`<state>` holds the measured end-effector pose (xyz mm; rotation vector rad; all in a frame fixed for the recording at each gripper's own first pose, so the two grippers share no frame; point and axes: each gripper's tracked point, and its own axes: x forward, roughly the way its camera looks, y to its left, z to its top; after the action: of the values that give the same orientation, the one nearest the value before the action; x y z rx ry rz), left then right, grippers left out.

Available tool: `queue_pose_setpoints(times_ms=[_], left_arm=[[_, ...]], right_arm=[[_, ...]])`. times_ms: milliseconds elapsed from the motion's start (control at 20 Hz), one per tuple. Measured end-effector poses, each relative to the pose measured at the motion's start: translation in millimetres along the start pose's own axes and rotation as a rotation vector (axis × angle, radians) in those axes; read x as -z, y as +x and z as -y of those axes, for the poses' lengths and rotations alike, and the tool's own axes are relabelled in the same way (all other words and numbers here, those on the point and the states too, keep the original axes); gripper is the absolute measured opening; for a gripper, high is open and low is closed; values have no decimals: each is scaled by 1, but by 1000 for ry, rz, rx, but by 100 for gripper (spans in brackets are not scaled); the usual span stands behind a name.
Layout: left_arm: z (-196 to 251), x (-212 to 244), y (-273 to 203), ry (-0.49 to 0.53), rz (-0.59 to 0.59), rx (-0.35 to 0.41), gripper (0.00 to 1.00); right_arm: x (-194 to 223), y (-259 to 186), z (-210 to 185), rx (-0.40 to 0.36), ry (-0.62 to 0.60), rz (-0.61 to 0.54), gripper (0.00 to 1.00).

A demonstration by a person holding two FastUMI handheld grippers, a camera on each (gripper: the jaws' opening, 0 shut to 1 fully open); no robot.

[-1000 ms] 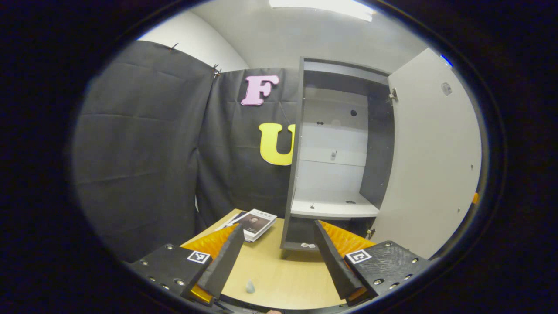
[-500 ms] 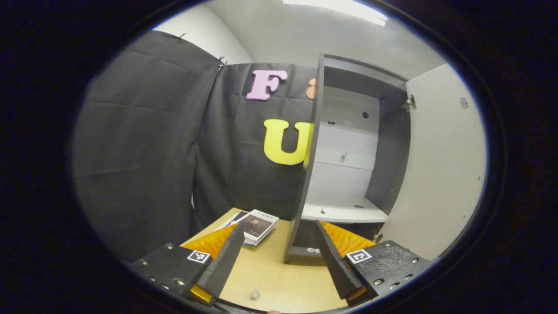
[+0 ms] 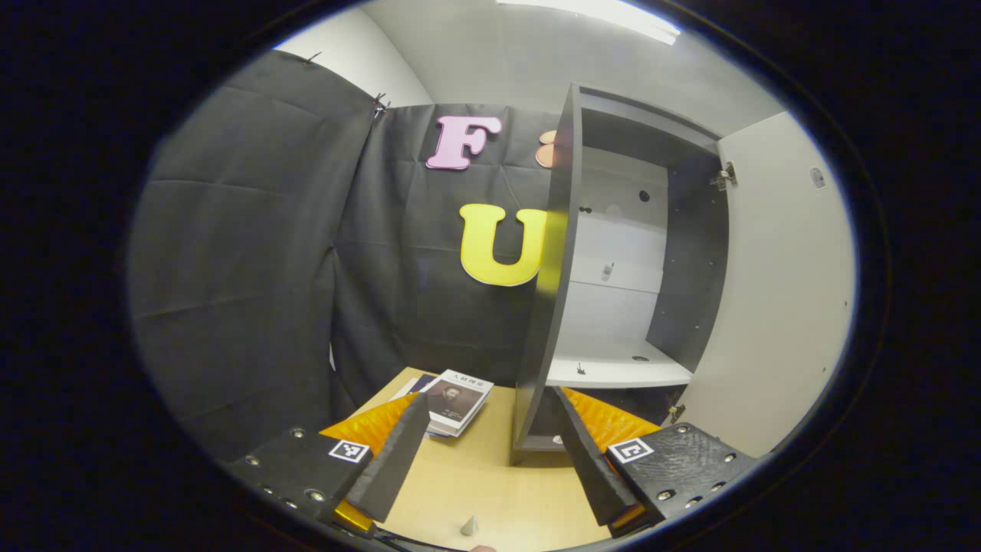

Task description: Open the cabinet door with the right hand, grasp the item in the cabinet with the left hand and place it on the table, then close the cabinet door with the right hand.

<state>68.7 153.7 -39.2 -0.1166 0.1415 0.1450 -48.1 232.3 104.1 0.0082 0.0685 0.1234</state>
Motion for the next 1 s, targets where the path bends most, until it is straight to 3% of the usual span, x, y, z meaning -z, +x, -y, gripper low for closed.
queue_pose_setpoints(times_ms=[250,600,1000], left_arm=[[-9,-5,10,-20,-3,26,96],[-25,-2,13,21,-21,44,97],[-60,4,14,-3,-51,13,97]], right_arm=[[7,-7,-46,-55,71,-16,95],[14,-1,-113,-170,27,-42,95],[19,16,-178,-281,57,-47,95]])
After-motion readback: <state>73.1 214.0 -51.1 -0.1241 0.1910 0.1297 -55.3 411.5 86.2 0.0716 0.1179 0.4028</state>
